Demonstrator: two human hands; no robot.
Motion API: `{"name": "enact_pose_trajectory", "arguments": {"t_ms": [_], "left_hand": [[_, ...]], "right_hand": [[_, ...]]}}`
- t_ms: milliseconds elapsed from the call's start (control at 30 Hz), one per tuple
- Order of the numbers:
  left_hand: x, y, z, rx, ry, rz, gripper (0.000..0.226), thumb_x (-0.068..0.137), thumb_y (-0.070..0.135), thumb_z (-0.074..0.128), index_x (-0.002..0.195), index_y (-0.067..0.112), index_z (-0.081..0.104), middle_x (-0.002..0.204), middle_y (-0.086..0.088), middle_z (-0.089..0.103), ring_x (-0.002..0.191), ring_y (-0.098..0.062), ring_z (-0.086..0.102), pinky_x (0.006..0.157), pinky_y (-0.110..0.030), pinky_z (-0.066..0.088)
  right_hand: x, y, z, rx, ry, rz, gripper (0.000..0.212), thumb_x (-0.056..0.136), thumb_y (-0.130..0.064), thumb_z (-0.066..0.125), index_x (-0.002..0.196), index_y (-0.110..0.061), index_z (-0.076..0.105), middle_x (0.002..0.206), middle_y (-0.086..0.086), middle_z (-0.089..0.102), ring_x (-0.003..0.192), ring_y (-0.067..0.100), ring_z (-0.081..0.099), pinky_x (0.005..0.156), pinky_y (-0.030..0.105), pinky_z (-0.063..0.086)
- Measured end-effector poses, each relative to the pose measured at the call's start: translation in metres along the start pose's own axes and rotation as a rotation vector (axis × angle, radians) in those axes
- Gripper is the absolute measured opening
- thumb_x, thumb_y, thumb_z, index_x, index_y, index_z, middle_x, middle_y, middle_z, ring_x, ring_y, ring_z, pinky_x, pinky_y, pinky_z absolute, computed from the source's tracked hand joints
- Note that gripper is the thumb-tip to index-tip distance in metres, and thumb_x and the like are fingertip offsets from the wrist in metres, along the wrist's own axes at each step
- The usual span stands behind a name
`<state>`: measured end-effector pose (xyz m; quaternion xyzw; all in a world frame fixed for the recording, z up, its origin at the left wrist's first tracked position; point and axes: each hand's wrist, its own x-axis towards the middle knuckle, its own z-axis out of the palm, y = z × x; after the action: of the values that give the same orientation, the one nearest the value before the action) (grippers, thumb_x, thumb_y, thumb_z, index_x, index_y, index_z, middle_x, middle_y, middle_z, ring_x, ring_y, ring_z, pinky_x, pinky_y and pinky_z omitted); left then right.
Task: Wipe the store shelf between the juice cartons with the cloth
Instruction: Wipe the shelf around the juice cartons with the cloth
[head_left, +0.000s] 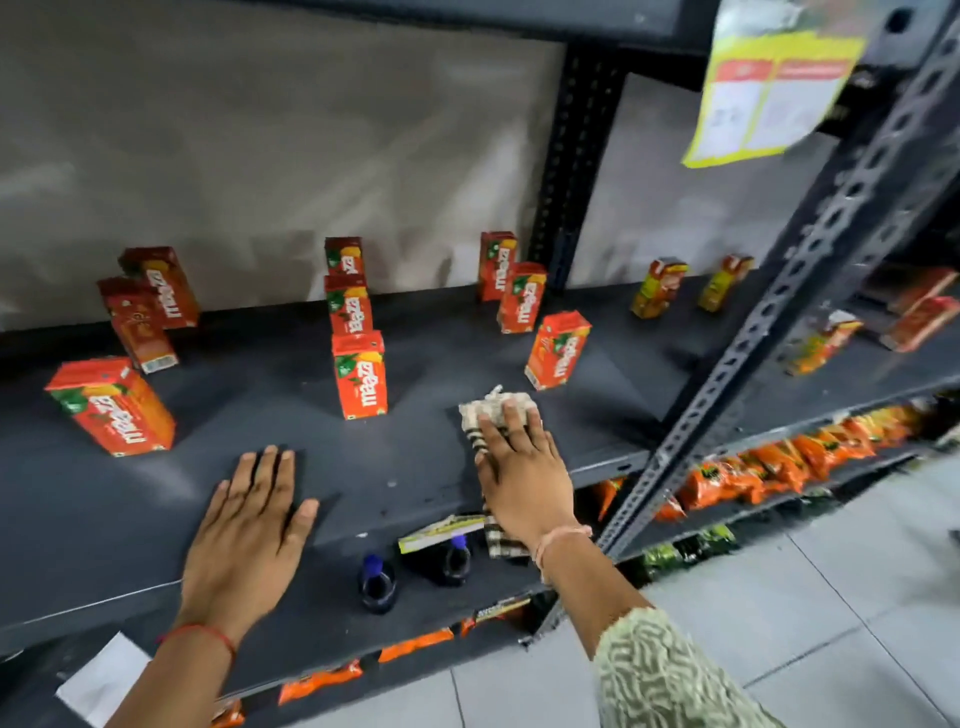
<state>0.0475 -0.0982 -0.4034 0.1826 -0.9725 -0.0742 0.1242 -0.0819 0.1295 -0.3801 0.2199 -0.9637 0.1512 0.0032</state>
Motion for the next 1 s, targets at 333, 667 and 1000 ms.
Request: {"name": "enact_pose_trajectory", "arguments": {"t_ms": [333, 667, 1000], "left_hand": [[-0.001, 0.005, -0.008, -0.054, -0.109, -0.021, 0.056, 0.094, 0.038, 0.021, 0.141, 0.009, 0.009, 0.154, -0.009, 0.011, 0.142, -0.022, 0.003, 0.117, -0.037, 0.005], [-0.008, 0.014, -0.006, -0.049, -0.122, -0.002, 0.068, 0.088, 0.051, 0.005, 0.141, 0.009, 0.007, 0.154, -0.01, 0.008, 0.142, -0.022, 0.0, 0.115, -0.034, 0.0], [-0.008, 0.012, -0.008, -0.035, -0.153, 0.033, 0.089, 0.068, 0.058, -0.015, 0.142, 0.011, 0.003, 0.155, -0.009, 0.004, 0.142, -0.021, -0.003, 0.112, -0.031, -0.004]], "right_hand": [[-0.003, 0.061, -0.016, -0.05, 0.077, 0.311, 0.05, 0.097, -0.033, 0.03, 0.145, -0.025, 0.026, 0.159, 0.007, 0.011, 0.147, 0.03, 0.005, 0.119, 0.042, 0.011], [0.013, 0.058, -0.032, -0.067, 0.069, 0.553, 0.048, 0.093, -0.034, 0.035, 0.14, -0.025, 0.035, 0.156, 0.005, 0.019, 0.141, 0.034, 0.014, 0.106, 0.062, 0.023], [0.01, 0.043, -0.03, 0.027, 0.194, 0.513, 0.038, 0.093, -0.023, 0.041, 0.126, -0.011, 0.051, 0.144, 0.014, 0.031, 0.132, 0.037, 0.026, 0.103, 0.044, 0.038]]}}
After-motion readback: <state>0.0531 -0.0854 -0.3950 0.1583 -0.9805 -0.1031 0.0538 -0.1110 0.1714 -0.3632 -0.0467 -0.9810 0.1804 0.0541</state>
